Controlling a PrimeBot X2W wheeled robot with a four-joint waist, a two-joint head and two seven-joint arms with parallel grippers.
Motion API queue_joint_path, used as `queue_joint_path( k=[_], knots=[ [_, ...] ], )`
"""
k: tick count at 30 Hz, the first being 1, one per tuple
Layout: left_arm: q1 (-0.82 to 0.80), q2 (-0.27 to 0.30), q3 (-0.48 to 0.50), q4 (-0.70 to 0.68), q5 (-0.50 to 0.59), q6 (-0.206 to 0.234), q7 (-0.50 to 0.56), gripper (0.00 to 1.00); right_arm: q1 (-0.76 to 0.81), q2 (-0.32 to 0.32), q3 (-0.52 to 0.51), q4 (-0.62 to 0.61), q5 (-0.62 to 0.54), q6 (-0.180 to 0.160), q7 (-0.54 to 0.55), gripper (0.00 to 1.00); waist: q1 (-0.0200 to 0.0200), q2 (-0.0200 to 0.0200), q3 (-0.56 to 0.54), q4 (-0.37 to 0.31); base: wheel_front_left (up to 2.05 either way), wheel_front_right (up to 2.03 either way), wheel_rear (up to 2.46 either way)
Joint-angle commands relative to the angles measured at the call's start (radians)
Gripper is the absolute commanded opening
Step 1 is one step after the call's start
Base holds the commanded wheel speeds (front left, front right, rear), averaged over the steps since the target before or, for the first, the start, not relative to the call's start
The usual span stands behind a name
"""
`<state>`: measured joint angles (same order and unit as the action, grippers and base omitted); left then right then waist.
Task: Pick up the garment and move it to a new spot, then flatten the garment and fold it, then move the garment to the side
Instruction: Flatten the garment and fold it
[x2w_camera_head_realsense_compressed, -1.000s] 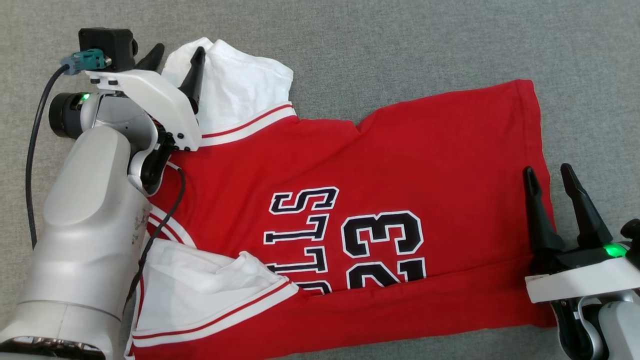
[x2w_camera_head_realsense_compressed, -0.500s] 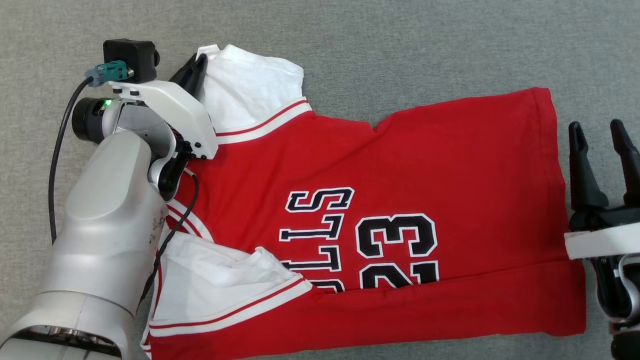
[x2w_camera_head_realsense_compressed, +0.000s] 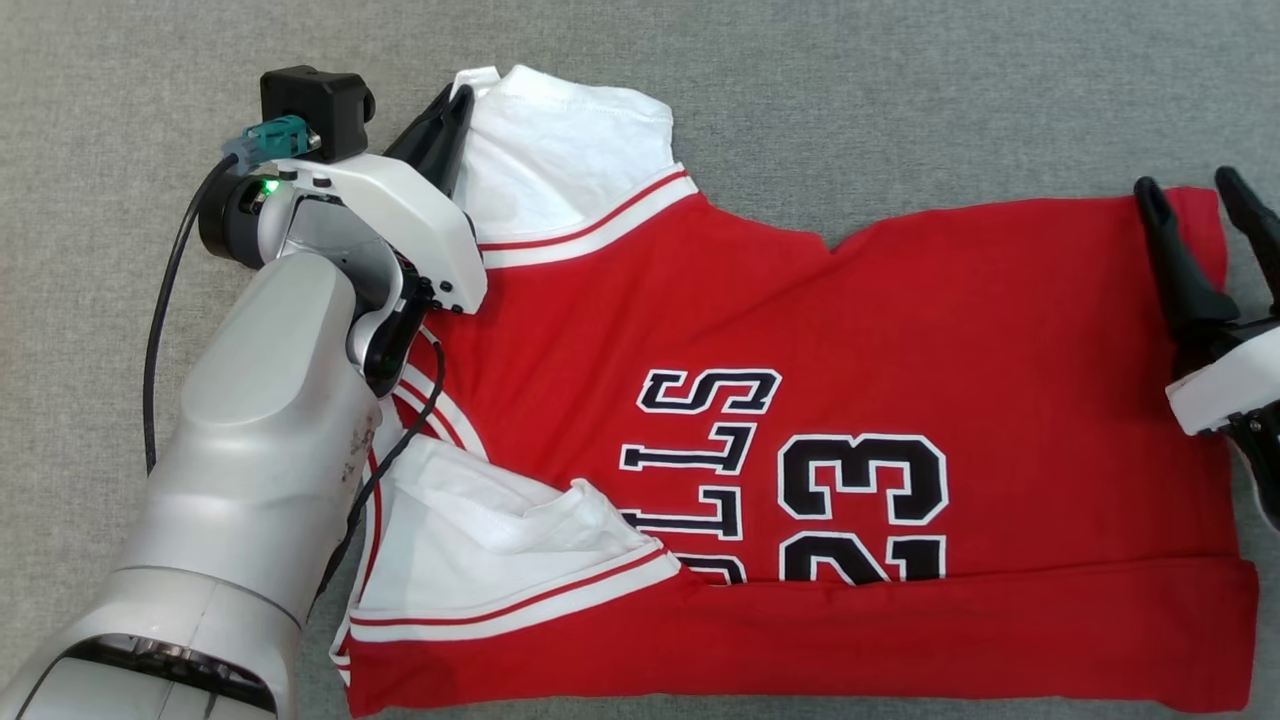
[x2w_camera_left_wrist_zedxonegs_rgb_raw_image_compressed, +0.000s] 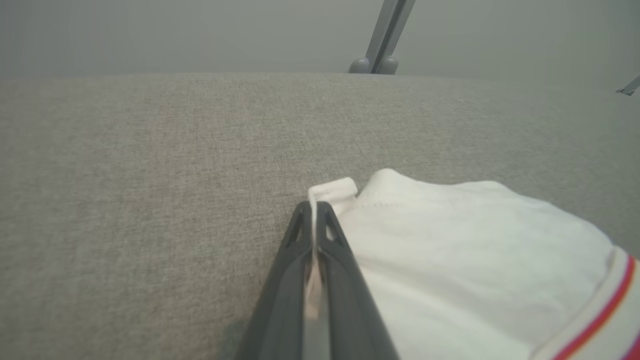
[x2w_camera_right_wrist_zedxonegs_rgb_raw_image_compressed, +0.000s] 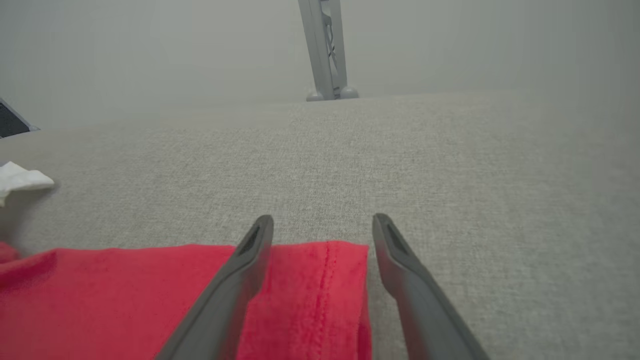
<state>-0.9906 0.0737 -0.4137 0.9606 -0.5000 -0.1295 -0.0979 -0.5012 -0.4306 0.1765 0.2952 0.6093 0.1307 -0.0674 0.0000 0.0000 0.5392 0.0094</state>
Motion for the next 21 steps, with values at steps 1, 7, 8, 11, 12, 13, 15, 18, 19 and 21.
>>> queue_joint_path(
  k=[1,7,8,11,12,13,15,18,19,21],
  knots=[
    [-0.011,0.0,-0.012,0.01,-0.012,-0.001,-0.006,0.0,-0.007,-0.04,0.018,-0.003,0.034,0.0,0.058,1.0,0.0,0.0,0.005,0.005,0.0,0.0,0.0],
    [-0.021,-0.004,-0.035,0.009,-0.03,-0.001,-0.017,0.0,-0.001,-0.111,0.055,-0.037,0.101,0.0,0.183,1.0,0.0,0.0,0.018,0.008,0.0,0.0,0.0],
    [-0.023,-0.003,-0.039,0.009,-0.034,-0.001,-0.021,0.0,-0.003,-0.12,0.062,-0.041,0.112,0.0,0.204,1.0,0.0,0.0,0.021,0.008,0.0,0.0,0.0],
    [-0.034,-0.002,-0.05,0.013,-0.043,-0.001,-0.026,0.0,-0.012,-0.141,0.078,-0.044,0.139,0.0,0.264,1.0,0.0,0.0,0.029,0.009,0.0,0.0,0.0],
    [-0.035,-0.002,-0.054,0.014,-0.046,-0.001,-0.029,0.0,-0.016,-0.147,0.08,-0.05,0.143,0.0,0.273,1.0,0.0,0.0,0.031,0.011,0.0,0.0,0.0],
    [-0.036,-0.003,-0.058,0.015,-0.049,-0.001,-0.033,0.0,-0.018,-0.149,0.077,-0.055,0.152,0.0,0.281,1.0,0.0,0.0,0.033,0.013,0.0,0.0,0.0],
    [-0.04,-0.001,-0.064,0.017,-0.057,-0.001,-0.04,0.0,-0.019,-0.157,0.074,-0.065,0.158,0.0,0.289,0.48,0.0,0.0,0.036,0.016,0.0,0.0,0.0],
    [-0.046,0.008,-0.067,0.016,-0.063,-0.001,-0.065,0.0,-0.018,-0.16,0.062,-0.082,0.164,0.0,0.285,0.0,0.0,0.0,0.036,0.016,0.0,0.0,0.0],
    [-0.048,0.01,-0.068,0.014,-0.065,-0.001,-0.073,0.0,-0.019,-0.161,0.057,-0.092,0.166,0.0,0.277,0.0,0.0,0.0,0.036,0.016,0.0,0.0,0.0],
    [-0.053,0.014,-0.07,0.006,-0.066,-0.001,-0.09,0.0,-0.02,-0.16,0.047,-0.109,0.17,0.0,0.264,0.0,0.0,0.0,0.034,0.016,0.0,0.0,0.0]
  ],
)
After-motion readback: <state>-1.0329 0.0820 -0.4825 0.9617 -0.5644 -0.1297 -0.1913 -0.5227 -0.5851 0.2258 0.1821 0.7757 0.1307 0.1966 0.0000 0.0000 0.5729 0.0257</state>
